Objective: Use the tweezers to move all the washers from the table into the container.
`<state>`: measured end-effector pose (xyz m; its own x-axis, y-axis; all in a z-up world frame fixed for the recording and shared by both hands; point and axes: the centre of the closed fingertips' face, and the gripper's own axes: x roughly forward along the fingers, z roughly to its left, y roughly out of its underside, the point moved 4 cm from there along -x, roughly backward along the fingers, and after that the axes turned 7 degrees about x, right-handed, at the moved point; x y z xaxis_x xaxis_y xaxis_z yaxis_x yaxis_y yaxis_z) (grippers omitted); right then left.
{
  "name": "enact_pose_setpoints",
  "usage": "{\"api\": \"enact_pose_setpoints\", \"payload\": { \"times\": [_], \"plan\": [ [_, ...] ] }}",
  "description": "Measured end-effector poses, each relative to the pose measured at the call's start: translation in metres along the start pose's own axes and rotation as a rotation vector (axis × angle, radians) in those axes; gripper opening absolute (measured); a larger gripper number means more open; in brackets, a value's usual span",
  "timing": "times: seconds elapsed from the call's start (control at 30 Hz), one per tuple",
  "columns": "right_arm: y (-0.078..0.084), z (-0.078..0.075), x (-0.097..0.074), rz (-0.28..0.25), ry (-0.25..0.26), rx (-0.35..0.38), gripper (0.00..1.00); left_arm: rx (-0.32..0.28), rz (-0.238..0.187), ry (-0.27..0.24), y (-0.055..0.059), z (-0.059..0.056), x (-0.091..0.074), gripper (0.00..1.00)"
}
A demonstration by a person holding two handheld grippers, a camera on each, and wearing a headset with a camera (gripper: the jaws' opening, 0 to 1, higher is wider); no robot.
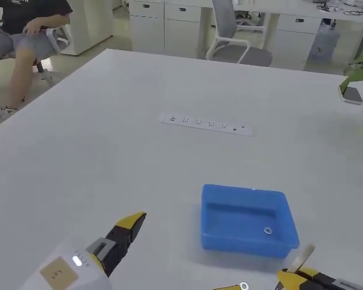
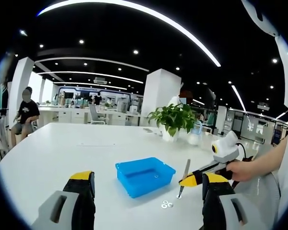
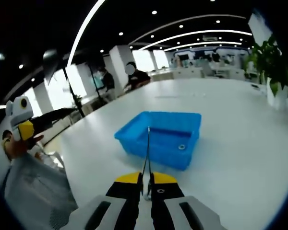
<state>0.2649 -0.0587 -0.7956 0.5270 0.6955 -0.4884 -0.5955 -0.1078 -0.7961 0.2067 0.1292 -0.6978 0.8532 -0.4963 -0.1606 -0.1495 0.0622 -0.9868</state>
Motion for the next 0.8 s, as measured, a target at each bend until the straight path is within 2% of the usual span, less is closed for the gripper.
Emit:
{"api": "enact_pose_setpoints", "payload": {
  "times": [0.07, 0.3, 0.37, 0.53, 0.57, 0.7, 0.8],
  "plan": [
    [0.001, 0.002, 0.000, -0.004, -0.017, 0.000, 0.04, -0.001, -0.001, -0.001, -0.001, 0.000, 0.000, 0.95],
    [0.005, 0.008, -0.003, 0.038, -0.016, -0.122, 0.04, 0.000, -0.002, -0.004, -0.001, 0.001, 0.000, 0.95],
    [0.006, 0.010, -0.004, 0.063, -0.014, -0.205, 0.04, 0.001, -0.001, -0.005, 0.000, 0.001, 0.000, 0.94],
    [0.008, 0.026, 0.002, 0.140, -0.026, -0.454, 0.04, 0.003, 0.000, -0.002, 0.000, 0.001, 0.000, 0.94],
    [0.008, 0.027, 0.003, 0.147, -0.017, -0.478, 0.04, 0.003, 0.000, -0.001, 0.000, 0.001, 0.000, 0.94],
    [0.007, 0.028, 0.004, 0.169, -0.024, -0.481, 0.03, 0.005, -0.002, -0.002, -0.001, 0.001, 0.000, 0.94],
    [0.005, 0.025, 0.004, 0.171, -0.011, -0.423, 0.03, 0.002, -0.005, -0.003, -0.001, 0.001, -0.001, 0.94]
  ]
}}
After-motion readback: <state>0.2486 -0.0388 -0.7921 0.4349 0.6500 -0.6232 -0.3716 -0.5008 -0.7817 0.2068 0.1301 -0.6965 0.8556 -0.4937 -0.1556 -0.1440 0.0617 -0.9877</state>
